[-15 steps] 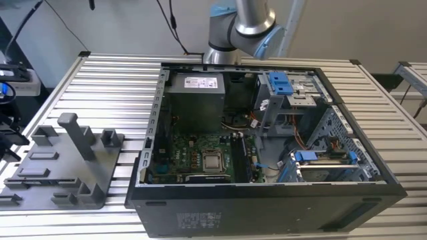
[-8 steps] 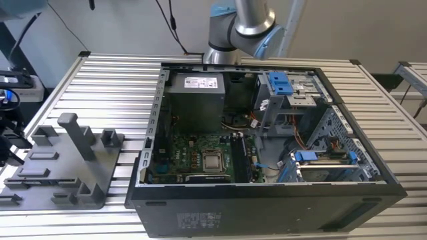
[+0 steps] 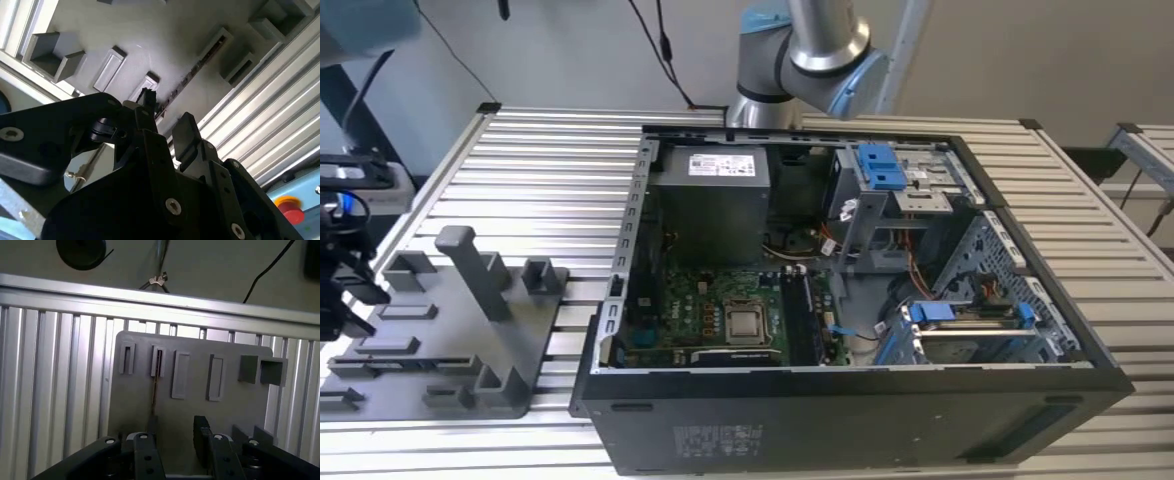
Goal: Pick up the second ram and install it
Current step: 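Pick up the second ram and move it above second insertion slot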
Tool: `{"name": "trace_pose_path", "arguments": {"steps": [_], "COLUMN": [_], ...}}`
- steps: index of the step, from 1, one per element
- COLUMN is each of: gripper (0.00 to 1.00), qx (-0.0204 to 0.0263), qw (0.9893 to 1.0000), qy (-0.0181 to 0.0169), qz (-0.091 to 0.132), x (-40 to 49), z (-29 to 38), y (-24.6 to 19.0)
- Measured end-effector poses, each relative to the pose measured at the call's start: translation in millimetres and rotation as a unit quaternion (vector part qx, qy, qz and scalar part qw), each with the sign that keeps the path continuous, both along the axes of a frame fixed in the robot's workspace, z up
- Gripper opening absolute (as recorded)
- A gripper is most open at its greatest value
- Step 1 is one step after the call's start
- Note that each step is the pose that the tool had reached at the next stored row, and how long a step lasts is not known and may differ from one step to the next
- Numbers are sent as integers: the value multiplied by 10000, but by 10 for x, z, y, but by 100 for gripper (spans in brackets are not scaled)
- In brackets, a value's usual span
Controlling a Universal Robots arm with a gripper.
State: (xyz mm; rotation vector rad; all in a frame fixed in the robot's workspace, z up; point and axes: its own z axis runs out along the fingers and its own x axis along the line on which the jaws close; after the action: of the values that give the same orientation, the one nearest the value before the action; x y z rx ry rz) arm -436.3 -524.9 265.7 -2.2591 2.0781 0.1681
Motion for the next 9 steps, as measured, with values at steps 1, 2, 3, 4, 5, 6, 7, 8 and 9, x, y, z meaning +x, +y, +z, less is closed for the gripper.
{"name": "trace_pose_path", "arguments": {"steps": [1, 2, 3, 4, 5, 6, 7, 8, 9], "gripper": [42, 42, 42, 42, 42, 42, 42, 42, 42], "qx": [5, 8, 8, 8, 8, 8, 8, 8, 8], "qw": [10000, 10000, 10000, 10000, 10000, 10000, 10000, 10000, 10000], "qy": [0, 0, 0, 0, 0, 0, 0, 0, 0], "qz": [22, 36, 37, 38, 37, 37, 37, 37, 37], "x": [-2, -6, -8, -10, -13, -17, -18, -18, -19], "z": [-15, -30, -45, -58, -75, -93, -110, -128, -147], "y": [-1, -2, -3, -3, -2, -3, -3, -3, -3]}}
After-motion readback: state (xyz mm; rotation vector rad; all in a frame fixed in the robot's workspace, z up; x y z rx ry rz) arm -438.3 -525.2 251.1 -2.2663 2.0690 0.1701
